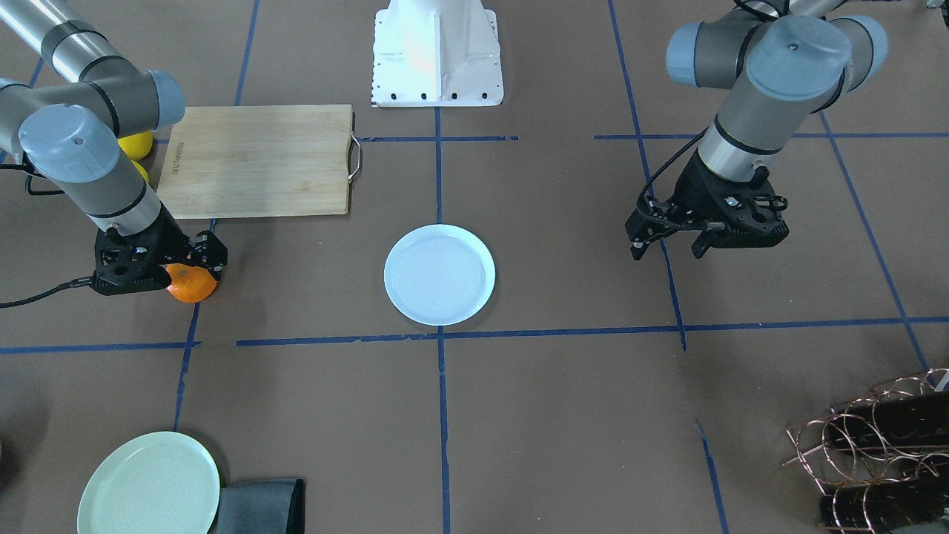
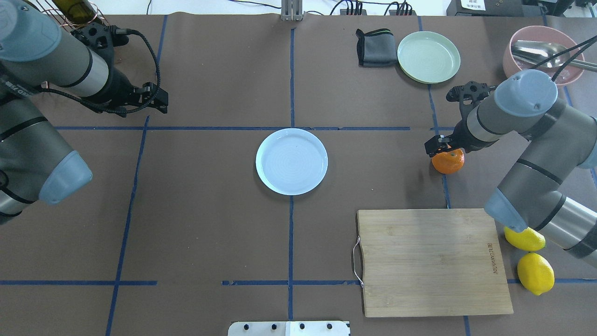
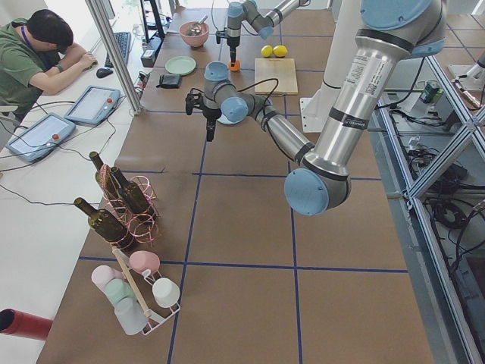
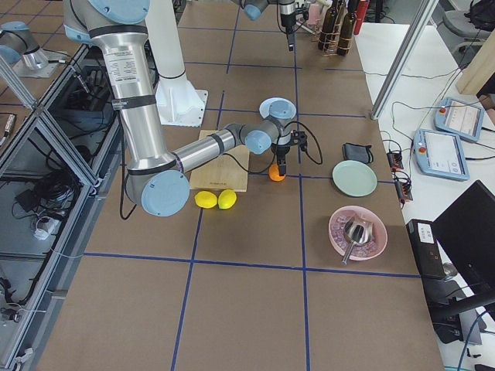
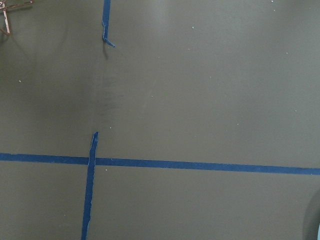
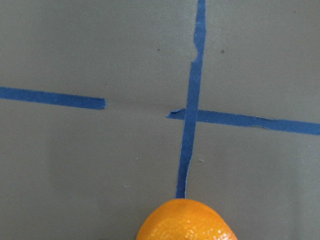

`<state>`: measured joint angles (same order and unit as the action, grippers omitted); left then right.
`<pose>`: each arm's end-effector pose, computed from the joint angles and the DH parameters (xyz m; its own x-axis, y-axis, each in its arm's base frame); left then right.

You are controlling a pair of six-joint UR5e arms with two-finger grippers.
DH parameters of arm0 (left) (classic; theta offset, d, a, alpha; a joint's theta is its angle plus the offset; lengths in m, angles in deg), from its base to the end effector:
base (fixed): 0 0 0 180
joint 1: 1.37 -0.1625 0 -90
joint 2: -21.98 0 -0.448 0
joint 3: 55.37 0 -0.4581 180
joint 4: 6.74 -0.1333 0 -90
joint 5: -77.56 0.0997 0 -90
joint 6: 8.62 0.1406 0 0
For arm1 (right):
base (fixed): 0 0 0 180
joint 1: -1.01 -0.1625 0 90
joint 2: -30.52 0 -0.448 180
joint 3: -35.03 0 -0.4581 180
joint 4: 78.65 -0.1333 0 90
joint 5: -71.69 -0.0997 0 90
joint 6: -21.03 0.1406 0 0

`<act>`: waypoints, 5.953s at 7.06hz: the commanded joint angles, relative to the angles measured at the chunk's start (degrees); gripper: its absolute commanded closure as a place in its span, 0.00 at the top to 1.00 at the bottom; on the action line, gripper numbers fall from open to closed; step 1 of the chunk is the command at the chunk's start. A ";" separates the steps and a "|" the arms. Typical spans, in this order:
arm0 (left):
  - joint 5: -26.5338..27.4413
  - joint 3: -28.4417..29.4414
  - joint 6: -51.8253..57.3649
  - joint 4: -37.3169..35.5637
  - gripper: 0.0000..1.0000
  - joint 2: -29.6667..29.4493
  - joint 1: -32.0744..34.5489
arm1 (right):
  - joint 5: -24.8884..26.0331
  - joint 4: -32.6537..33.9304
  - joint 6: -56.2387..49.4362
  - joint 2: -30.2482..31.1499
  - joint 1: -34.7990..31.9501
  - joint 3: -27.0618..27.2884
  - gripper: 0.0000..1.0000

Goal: Pick orange to plate

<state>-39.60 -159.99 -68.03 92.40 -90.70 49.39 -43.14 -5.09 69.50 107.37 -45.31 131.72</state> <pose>0.3871 -0.5832 0.3122 0.6194 -0.0427 -0.7839 0.1912 0.9766 0.0980 -0.4219 -0.5494 0.4871 0.7382 -0.0983 0.6674 0.0062 0.9903 0.1389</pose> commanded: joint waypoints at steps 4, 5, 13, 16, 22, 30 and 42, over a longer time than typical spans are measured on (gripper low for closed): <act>0.09 0.03 0.00 0.00 1.00 0.00 0.48 | 0.30 -0.08 0.49 -0.90 0.97 -2.65 1.00; 0.00 0.03 0.00 0.00 1.00 -0.08 0.48 | 0.30 0.00 0.49 -0.91 0.97 -2.65 1.00; -0.52 -2.59 13.70 0.00 1.00 5.68 7.41 | -0.40 12.18 1.63 -13.16 1.50 3.68 0.00; 0.00 -3.58 18.59 0.44 1.00 10.43 8.13 | 1.70 13.36 7.35 -20.92 6.76 1.42 0.00; -3.96 1.60 37.44 -2.81 1.00 13.89 22.27 | 10.49 11.79 10.51 -35.88 15.20 -16.86 0.00; -3.87 3.10 37.79 -2.73 1.00 13.98 22.54 | 11.56 6.50 16.22 -38.70 15.14 -20.06 1.00; -19.86 11.43 72.42 -17.32 1.00 20.39 40.63 | -20.34 25.41 -43.04 2.83 -30.11 6.77 1.00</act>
<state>-57.48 -151.69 1.99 75.08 -71.44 87.92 -61.46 20.56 34.77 105.65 -70.83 140.61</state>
